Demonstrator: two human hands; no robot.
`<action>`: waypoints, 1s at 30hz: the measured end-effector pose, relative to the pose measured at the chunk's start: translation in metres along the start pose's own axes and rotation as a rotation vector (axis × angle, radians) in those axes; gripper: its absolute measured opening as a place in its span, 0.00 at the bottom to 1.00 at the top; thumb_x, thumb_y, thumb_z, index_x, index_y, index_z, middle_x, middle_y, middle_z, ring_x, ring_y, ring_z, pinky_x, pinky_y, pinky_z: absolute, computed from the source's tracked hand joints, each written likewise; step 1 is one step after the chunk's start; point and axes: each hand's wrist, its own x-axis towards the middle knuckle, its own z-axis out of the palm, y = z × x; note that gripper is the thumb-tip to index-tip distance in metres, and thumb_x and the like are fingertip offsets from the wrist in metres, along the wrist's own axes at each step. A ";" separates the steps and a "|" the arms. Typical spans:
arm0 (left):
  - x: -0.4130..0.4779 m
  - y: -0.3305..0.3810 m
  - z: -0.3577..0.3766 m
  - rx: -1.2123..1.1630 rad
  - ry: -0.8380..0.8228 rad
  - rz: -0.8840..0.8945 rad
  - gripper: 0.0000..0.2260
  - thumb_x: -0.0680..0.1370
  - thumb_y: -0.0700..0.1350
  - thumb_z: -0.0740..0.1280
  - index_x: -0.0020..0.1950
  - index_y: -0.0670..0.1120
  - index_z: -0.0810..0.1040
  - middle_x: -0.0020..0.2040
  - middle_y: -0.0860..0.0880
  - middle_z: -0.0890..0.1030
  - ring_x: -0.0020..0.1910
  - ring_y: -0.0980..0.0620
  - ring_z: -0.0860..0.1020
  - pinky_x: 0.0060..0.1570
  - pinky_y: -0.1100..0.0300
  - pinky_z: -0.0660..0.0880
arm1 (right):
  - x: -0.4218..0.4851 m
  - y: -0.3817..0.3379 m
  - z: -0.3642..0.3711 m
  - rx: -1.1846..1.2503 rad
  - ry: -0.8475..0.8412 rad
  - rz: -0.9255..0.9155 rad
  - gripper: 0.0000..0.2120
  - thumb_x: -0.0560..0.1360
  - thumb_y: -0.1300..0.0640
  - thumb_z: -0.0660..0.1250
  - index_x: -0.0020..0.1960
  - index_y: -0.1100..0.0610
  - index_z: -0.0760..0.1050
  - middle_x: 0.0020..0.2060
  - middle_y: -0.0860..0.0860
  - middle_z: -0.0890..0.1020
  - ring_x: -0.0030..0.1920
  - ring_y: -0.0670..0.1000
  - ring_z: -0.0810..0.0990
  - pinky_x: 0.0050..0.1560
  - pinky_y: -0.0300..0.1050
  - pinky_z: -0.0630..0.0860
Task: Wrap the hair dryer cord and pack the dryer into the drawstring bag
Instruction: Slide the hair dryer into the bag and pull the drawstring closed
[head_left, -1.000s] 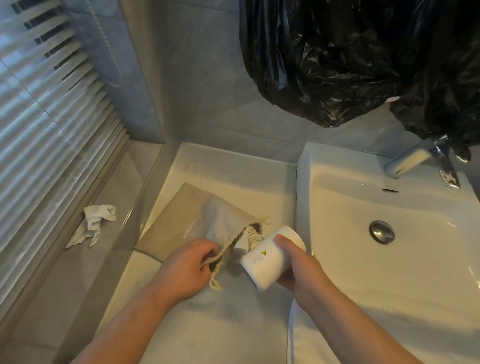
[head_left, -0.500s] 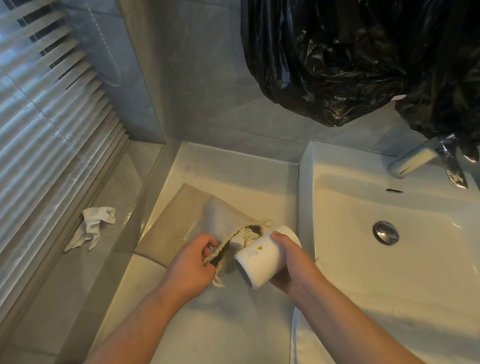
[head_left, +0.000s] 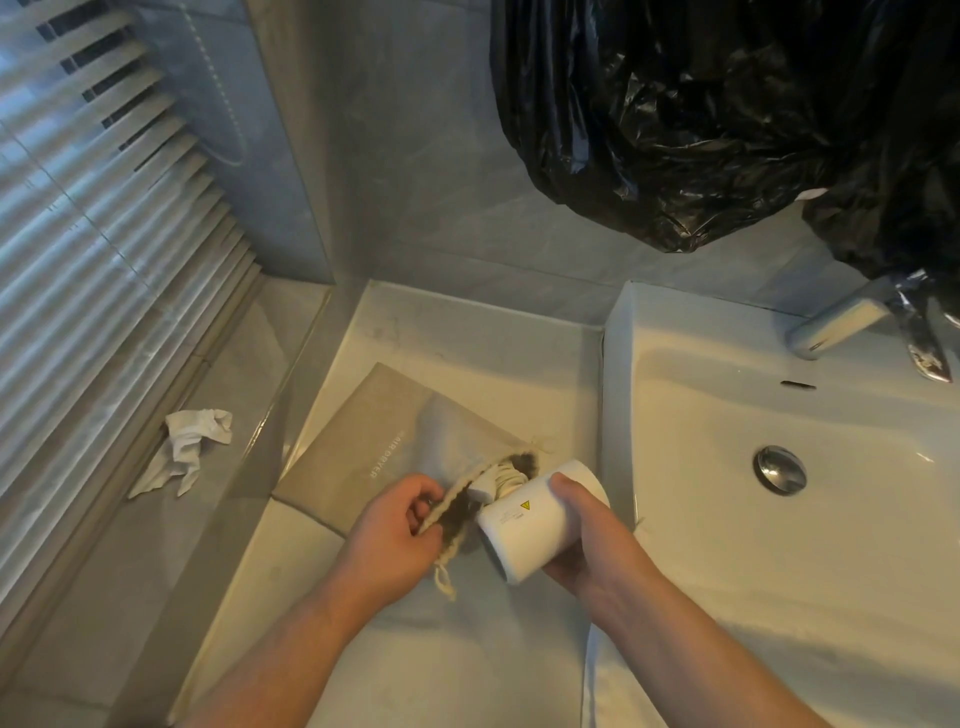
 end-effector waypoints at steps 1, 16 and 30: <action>0.001 -0.001 0.001 -0.010 0.012 0.002 0.17 0.70 0.27 0.68 0.40 0.51 0.76 0.31 0.53 0.72 0.28 0.60 0.70 0.30 0.70 0.67 | 0.005 0.004 0.002 -0.016 0.005 -0.002 0.14 0.70 0.53 0.74 0.52 0.57 0.76 0.48 0.58 0.84 0.48 0.56 0.84 0.47 0.54 0.82; -0.021 -0.032 0.015 0.316 0.058 0.008 0.21 0.67 0.31 0.64 0.54 0.51 0.75 0.50 0.57 0.71 0.50 0.55 0.73 0.51 0.60 0.73 | 0.032 0.046 0.026 0.229 -0.017 0.132 0.13 0.71 0.51 0.72 0.52 0.56 0.76 0.47 0.57 0.84 0.47 0.56 0.83 0.46 0.52 0.81; -0.031 -0.036 0.025 0.146 0.060 -0.063 0.12 0.74 0.35 0.65 0.39 0.51 0.70 0.31 0.53 0.72 0.30 0.58 0.70 0.32 0.66 0.68 | 0.041 0.064 0.038 0.298 -0.063 0.150 0.15 0.73 0.53 0.71 0.57 0.60 0.77 0.53 0.59 0.83 0.54 0.58 0.82 0.59 0.55 0.78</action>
